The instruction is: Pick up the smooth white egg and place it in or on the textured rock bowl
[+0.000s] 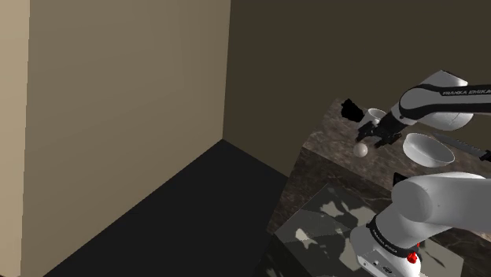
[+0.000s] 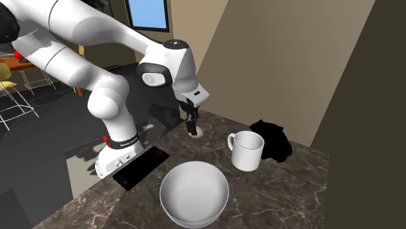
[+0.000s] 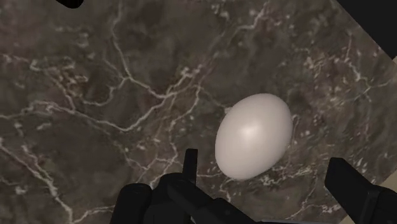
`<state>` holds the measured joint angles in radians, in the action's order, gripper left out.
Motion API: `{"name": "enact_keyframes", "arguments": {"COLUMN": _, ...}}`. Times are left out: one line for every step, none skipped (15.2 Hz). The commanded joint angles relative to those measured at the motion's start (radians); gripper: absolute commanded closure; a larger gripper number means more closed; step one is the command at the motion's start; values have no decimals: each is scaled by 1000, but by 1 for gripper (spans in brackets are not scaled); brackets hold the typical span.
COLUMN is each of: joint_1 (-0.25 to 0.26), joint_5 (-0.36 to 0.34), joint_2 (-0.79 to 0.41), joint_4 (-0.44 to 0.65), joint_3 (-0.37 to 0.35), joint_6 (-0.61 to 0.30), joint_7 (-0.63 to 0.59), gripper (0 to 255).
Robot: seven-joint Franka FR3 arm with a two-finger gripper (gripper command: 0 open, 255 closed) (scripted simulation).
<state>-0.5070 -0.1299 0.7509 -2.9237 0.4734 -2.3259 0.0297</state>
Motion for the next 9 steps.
{"name": "enact_keyframes", "arguments": {"joint_1": 7, "joint_5": 2, "joint_2": -27, "joint_4": -11, "joint_3": 9, "joint_6": -41, "joint_7": 3, "gripper": 0}}
{"name": "enact_keyframes", "arguments": {"joint_1": 12, "joint_5": 3, "joint_2": -42, "joint_4": -17, "joint_3": 14, "joint_6": -61, "joint_7": 4, "gripper": 0}}
{"name": "enact_keyframes", "arguments": {"joint_1": 18, "joint_5": 5, "joint_2": -57, "joint_4": -23, "joint_3": 18, "joint_6": -83, "joint_7": 6, "gripper": 0}}
{"name": "enact_keyframes", "arguments": {"joint_1": 28, "joint_5": 9, "joint_2": -82, "joint_4": -31, "joint_3": 26, "joint_6": -117, "joint_7": 10, "gripper": 0}}
{"name": "enact_keyframes", "arguments": {"joint_1": 28, "joint_5": 9, "joint_2": -82, "joint_4": -31, "joint_3": 26, "joint_6": -117, "joint_7": 10, "gripper": 0}}
{"name": "enact_keyframes", "arguments": {"joint_1": 27, "joint_5": 9, "joint_2": -82, "joint_4": -31, "joint_3": 26, "joint_6": -117, "joint_7": 10, "gripper": 0}}
{"name": "enact_keyframes", "arguments": {"joint_1": 28, "joint_5": 9, "joint_2": -82, "joint_4": -31, "joint_3": 26, "joint_6": -117, "joint_7": 10, "gripper": 0}}
{"name": "enact_keyframes", "arguments": {"joint_1": 28, "joint_5": 9, "joint_2": -82, "joint_4": -31, "joint_3": 26, "joint_6": -117, "joint_7": 10, "gripper": 0}}
{"name": "enact_keyframes", "arguments": {"joint_1": 28, "joint_5": 9, "joint_2": -82, "joint_4": -31, "joint_3": 26, "joint_6": -117, "joint_7": 10, "gripper": 0}}
